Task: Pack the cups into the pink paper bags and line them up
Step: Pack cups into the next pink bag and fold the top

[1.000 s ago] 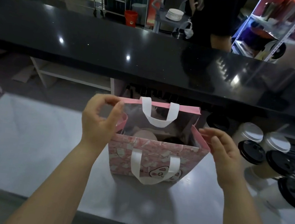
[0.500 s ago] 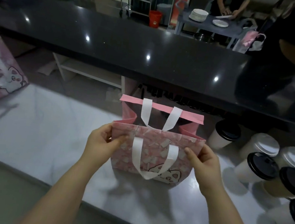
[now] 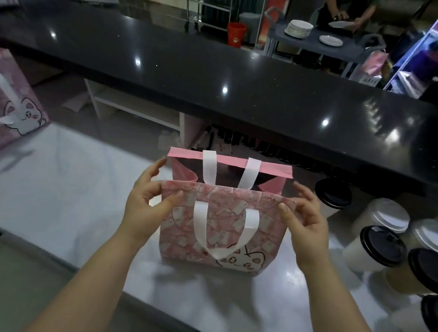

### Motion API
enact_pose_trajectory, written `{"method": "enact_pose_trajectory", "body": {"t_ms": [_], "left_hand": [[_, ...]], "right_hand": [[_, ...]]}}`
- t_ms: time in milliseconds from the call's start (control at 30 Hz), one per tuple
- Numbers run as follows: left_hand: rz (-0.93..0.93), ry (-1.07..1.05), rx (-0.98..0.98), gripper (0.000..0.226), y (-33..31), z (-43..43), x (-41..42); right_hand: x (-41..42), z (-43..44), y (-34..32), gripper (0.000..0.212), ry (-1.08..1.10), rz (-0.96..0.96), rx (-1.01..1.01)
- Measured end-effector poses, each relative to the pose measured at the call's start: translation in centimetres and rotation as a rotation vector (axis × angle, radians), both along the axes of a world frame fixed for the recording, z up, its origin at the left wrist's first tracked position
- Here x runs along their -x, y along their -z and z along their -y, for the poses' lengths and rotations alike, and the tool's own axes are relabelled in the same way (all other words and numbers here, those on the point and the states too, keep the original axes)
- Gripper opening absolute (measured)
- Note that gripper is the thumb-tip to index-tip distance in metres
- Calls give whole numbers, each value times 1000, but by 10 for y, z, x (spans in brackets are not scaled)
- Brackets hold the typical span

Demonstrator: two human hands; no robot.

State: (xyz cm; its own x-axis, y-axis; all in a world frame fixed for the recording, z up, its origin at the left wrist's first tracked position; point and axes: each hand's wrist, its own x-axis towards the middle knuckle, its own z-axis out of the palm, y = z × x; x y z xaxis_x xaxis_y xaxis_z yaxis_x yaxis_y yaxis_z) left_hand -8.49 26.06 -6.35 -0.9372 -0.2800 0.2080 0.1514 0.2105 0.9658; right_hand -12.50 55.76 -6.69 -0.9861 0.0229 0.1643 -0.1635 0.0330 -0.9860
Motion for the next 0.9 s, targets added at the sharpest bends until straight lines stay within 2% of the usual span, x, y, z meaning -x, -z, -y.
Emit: {"method": "enact_pose_trajectory", "body": {"t_ms": [133,233,400,533,633,800,900], "left_hand": [[133,97,4,17,-12,7,21],[131,71,-46,21,-15,7,31],[-1,-74,-58,34,-9,-4,33],[-59,-153,-135,28,-5,-6,28],[-87,-215,-219,26,-3,-7,21],[-61,-235,-300,52,-6,-9,12],[10,-97,-247,69,-16,-3,11]], "right_hand": [[30,-8,-12,17,-148,171,-31],[40,-6,-15,23,-186,224,21],[33,11,-12,26,6,119,24],[24,19,-7,13,146,67,102],[20,22,-4,16,179,43,119],[18,22,-4,40,116,54,127],[19,16,-13,45,2,8,-22]]}}
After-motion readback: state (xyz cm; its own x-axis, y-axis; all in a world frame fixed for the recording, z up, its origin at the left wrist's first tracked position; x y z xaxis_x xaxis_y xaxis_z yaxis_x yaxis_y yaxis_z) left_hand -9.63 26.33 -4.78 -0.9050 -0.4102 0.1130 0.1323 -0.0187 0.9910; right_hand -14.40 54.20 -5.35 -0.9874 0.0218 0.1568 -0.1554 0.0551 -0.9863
